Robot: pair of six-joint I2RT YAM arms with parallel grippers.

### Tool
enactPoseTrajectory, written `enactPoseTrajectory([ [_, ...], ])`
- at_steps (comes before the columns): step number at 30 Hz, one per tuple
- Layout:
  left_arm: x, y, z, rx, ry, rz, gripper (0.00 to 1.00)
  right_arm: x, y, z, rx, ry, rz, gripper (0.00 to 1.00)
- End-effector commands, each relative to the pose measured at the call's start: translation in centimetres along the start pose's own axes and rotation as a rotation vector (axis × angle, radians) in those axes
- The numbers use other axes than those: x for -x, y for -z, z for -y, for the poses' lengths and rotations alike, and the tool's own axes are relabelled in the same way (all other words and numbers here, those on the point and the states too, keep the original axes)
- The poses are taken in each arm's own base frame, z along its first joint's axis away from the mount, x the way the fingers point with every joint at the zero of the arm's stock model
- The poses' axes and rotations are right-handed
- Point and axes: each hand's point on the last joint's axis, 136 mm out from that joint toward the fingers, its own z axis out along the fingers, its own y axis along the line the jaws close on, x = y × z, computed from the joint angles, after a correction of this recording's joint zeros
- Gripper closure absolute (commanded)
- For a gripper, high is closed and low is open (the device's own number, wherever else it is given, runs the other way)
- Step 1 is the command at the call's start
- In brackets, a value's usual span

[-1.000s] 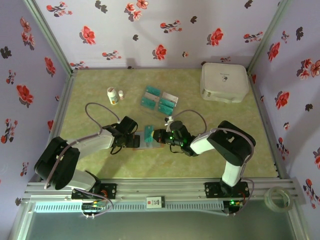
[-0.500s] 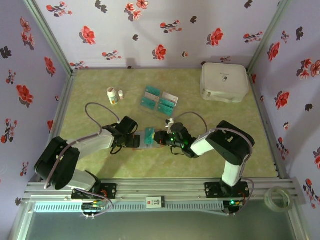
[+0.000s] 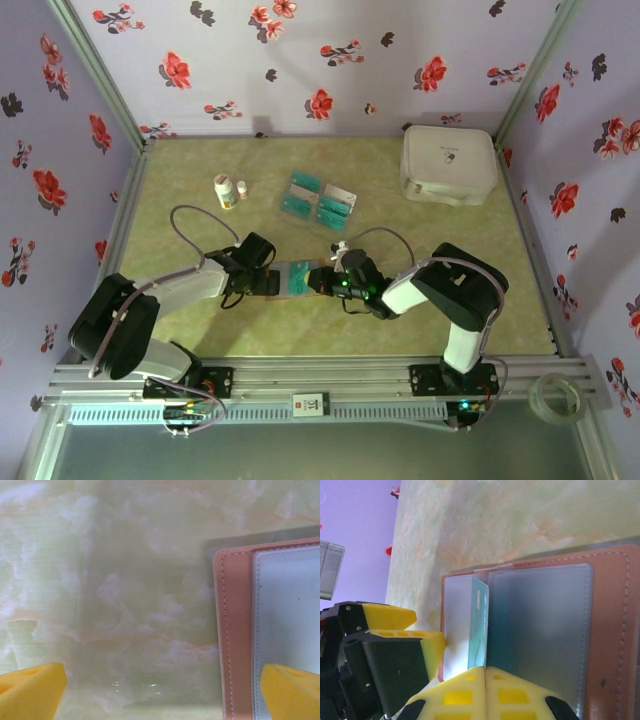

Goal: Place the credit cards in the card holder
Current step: Insert the credit card into the card slot.

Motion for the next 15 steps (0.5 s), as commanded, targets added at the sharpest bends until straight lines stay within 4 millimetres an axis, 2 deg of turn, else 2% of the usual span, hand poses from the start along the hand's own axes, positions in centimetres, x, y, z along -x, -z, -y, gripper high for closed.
enactPoseTrajectory([
  [1, -1.07, -0.37, -0.98, 0.047, -0.004, -0.022, 0.00, -0.94, -0.06, 1.07, -0.027, -0.023, -0.018, 1.00],
  [15, -1.05, -0.34, -0.98, 0.047, -0.002, -0.021, 0.00, -1.62, -0.55, 1.61, -0.051, -0.047, -0.064, 1.00],
])
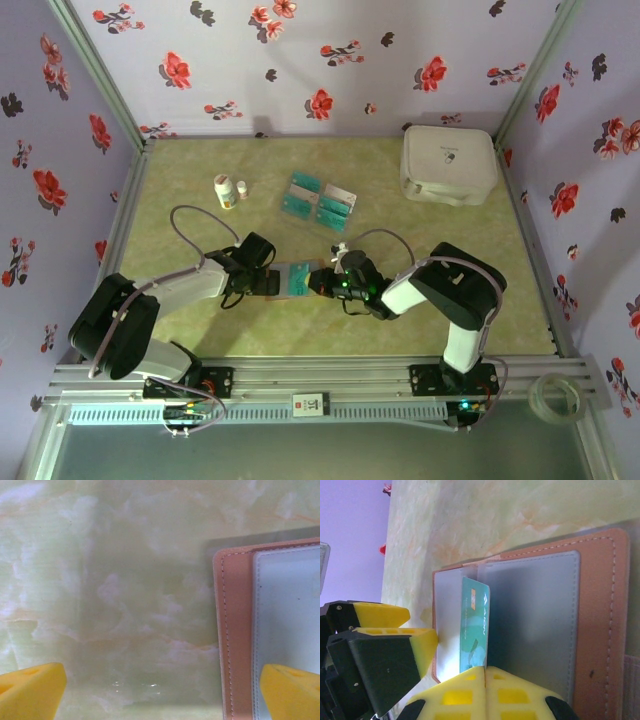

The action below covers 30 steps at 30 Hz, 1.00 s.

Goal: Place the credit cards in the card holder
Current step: Insert the credit card into the card slot.

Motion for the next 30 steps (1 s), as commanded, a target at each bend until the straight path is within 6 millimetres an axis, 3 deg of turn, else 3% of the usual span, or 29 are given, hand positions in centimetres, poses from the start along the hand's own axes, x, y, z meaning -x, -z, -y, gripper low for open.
enactPoseTrajectory([
  [1, -1.1, -0.3, -1.0, 0.047, -0.003, -0.022, 0.00, -1.1, -0.5, 1.0, -0.036, -0.021, -0.049, 1.00],
  [17, -1.1, -0.4, -1.0, 0.048, -0.003, -0.021, 0.00, -1.7, -2.0, 1.2, -0.043, -0.028, -0.111, 1.00],
  [24, 0.4, 0.6, -0.8, 0.019, 0.044, 0.007, 0.00, -1.4, -1.7, 0.4, -0.057, 0.000, -0.130, 0.77],
  [30, 1.7, 1.5, -2.0, -0.039, 0.157, 0.017, 0.00, -0.2, -0.7, -0.7, -0.136, 0.087, -0.143, 0.64],
])
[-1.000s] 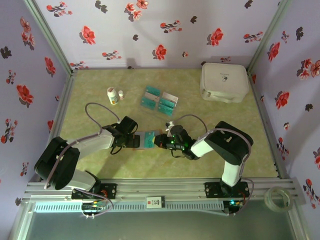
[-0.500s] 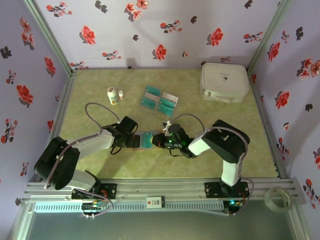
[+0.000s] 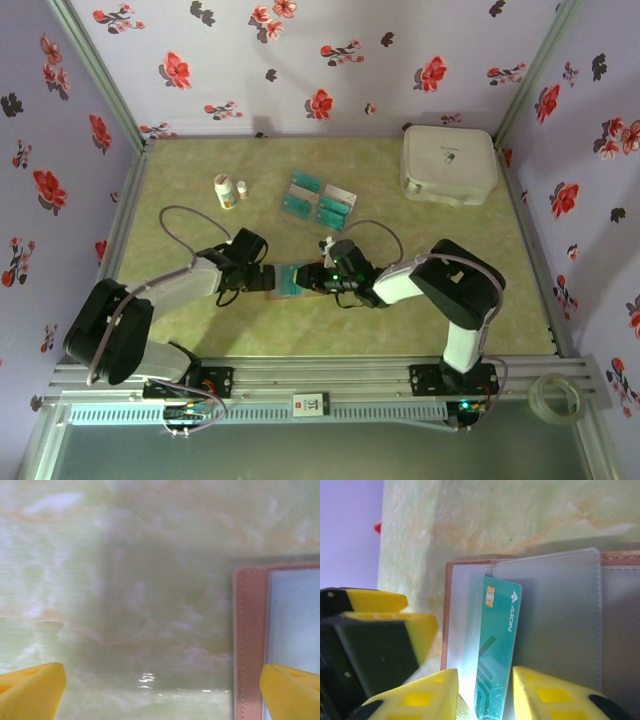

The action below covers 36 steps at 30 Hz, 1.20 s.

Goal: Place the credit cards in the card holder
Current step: Insert the credit card into the card slot.

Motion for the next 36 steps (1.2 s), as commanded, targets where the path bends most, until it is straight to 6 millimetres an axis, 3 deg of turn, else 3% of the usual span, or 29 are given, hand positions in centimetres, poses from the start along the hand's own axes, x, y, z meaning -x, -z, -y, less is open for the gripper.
enactPoseTrajectory([
  [1, 0.7, 1.0, -0.5, -0.030, 0.065, 0.004, 0.00, -0.3, 0.8, 1.0, -0.125, 0.060, -0.045, 0.62],
  [9, 0.1, 1.0, -1.9, 0.007, 0.119, -0.032, 0.00, 1.3, 2.3, -0.5, -0.204, 0.160, -0.047, 0.58],
  [15, -0.6, 0.3, -2.5, 0.043, 0.135, -0.063, 0.00, 2.1, 3.1, 0.6, -0.337, 0.219, -0.060, 0.75],
  [19, -0.8, 0.1, -3.2, 0.082, 0.135, -0.076, 0.00, 2.2, 2.7, 0.8, -0.365, 0.234, -0.077, 0.90],
  [22, -0.8, 0.0, -3.7, 0.118, 0.130, -0.080, 0.00, 2.2, 2.1, 0.8, -0.368, 0.239, -0.087, 0.94],
  [36, -0.7, -1.2, -4.0, 0.183, 0.081, -0.126, 0.00, 1.4, -0.2, 1.2, -0.387, 0.245, -0.137, 0.96],
])
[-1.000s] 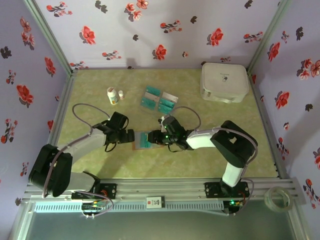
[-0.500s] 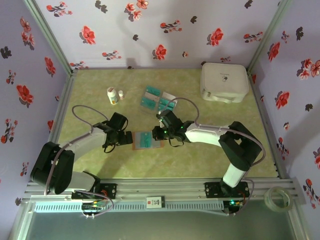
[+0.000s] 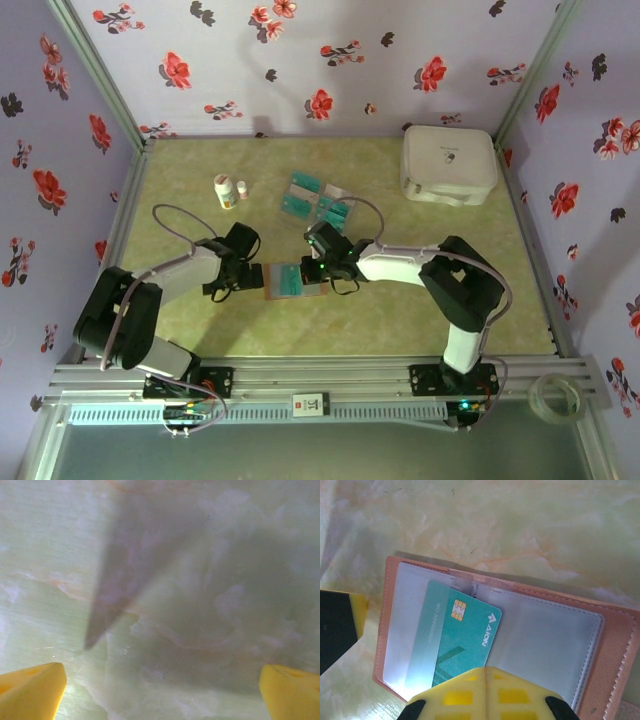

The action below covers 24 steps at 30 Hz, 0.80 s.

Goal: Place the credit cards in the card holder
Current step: Insert the credit card into the card slot.

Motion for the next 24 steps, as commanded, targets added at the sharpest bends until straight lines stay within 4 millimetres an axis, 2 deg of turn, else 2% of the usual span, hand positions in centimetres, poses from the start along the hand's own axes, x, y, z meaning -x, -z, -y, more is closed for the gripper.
enactPoseTrajectory([
  [1, 0.3, -0.2, -0.5, 0.040, -0.013, -0.008, 0.00, -0.1, -0.6, -0.1, -0.021, 0.021, -0.015, 0.96],
  [24, 0.0, -1.3, 0.9, 0.013, -0.050, -0.042, 0.00, -0.4, -2.6, -2.3, 0.018, 0.036, -0.054, 0.97],
])
